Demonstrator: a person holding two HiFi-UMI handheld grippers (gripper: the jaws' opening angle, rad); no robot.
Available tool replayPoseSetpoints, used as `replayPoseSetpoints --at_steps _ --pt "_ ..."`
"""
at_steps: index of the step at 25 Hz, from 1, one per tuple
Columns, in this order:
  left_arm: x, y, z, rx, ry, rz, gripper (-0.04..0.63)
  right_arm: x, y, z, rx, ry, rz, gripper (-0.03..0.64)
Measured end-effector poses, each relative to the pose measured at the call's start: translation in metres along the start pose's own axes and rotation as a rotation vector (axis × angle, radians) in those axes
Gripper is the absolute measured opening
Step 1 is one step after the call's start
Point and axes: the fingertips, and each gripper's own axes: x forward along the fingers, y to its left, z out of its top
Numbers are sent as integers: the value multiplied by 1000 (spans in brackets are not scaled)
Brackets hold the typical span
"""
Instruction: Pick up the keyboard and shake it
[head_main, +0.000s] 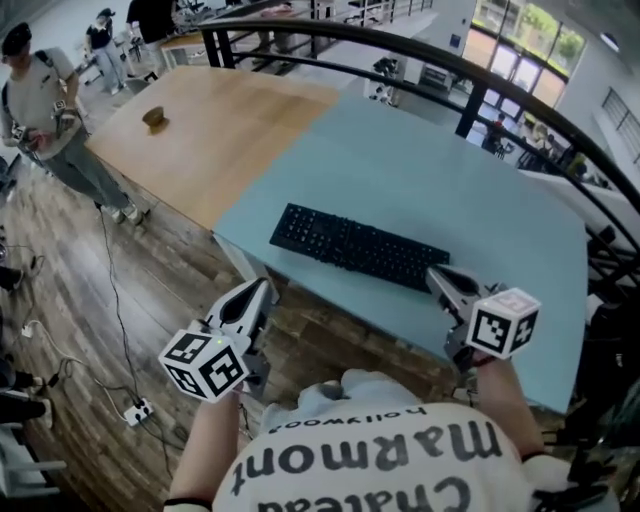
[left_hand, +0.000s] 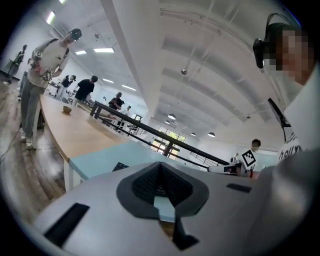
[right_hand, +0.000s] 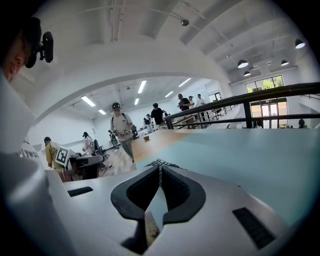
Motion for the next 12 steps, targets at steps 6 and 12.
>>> replayPoseSetpoints --at_steps 6,12 --pt "4 20 -9 -24 20 8 2 36 6 -3 6 42 33 41" --pt "23 34 -16 -42 75 11 2 78 6 1 15 83 77 41"
